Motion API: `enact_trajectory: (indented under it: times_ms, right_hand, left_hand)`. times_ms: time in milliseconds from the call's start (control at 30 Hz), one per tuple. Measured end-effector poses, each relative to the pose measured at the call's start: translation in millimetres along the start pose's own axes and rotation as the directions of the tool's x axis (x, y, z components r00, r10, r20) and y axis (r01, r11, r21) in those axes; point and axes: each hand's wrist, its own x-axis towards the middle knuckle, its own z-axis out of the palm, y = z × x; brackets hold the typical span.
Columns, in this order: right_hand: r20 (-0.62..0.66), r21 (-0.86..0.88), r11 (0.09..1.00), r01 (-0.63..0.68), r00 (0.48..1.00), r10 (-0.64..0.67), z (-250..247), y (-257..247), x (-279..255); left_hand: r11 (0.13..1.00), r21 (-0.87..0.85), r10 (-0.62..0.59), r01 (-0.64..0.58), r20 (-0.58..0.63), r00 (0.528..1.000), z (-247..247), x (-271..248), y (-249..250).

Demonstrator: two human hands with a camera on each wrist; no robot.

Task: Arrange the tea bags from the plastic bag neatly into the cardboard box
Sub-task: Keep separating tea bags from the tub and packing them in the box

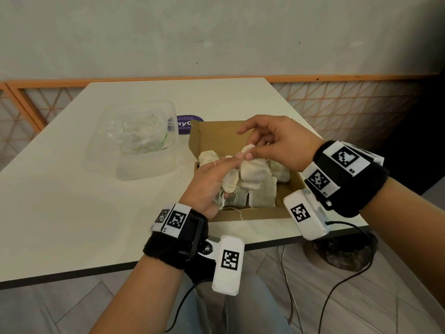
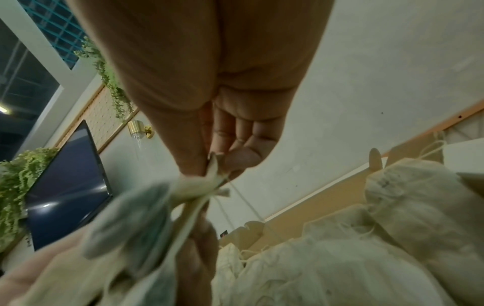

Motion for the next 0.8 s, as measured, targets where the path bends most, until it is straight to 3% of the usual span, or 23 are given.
enact_trajectory:
  times_ms: [133, 267, 367, 533, 633, 800]
  right_hand:
    - [-0.038, 0.06, 0.998, -0.001, 0.999, 0.003, -6.0, 0.5, -3.0]
    - [0.035, 0.178, 0.984, 0.021, 0.999, -0.028, -9.0, -6.3, -11.8]
    - [0.065, 0.141, 0.99, 0.021, 0.997, -0.031, -4.7, -6.0, -10.2]
    - [-0.03, 0.104, 0.994, -0.017, 0.999, 0.02, -0.8, 6.8, -2.5]
    - [-0.021, 0.099, 0.995, -0.009, 1.0, 0.011, 0.7, 7.3, -1.4]
    - [-0.103, 0.096, 0.995, -0.013, 0.994, 0.023, 3.2, 9.2, -2.3]
  left_hand:
    - [0.999, -0.048, -0.01, 0.007, -0.061, 0.998, 0.3, 1.1, 0.4]
    - [0.997, -0.074, -0.007, 0.001, -0.085, 0.996, -0.4, 4.2, -0.1]
    - [0.999, -0.051, -0.01, 0.005, -0.091, 0.996, -0.9, 6.2, -2.4]
    - [1.0, -0.005, 0.0, 0.0, -0.031, 1.0, 1.1, 0.5, 1.8]
    - [0.993, 0.093, 0.077, -0.079, 0.021, 0.997, 3.1, -1.6, -0.3]
    - [0.995, 0.062, 0.076, -0.074, -0.034, 0.997, 1.7, 1.0, -5.9]
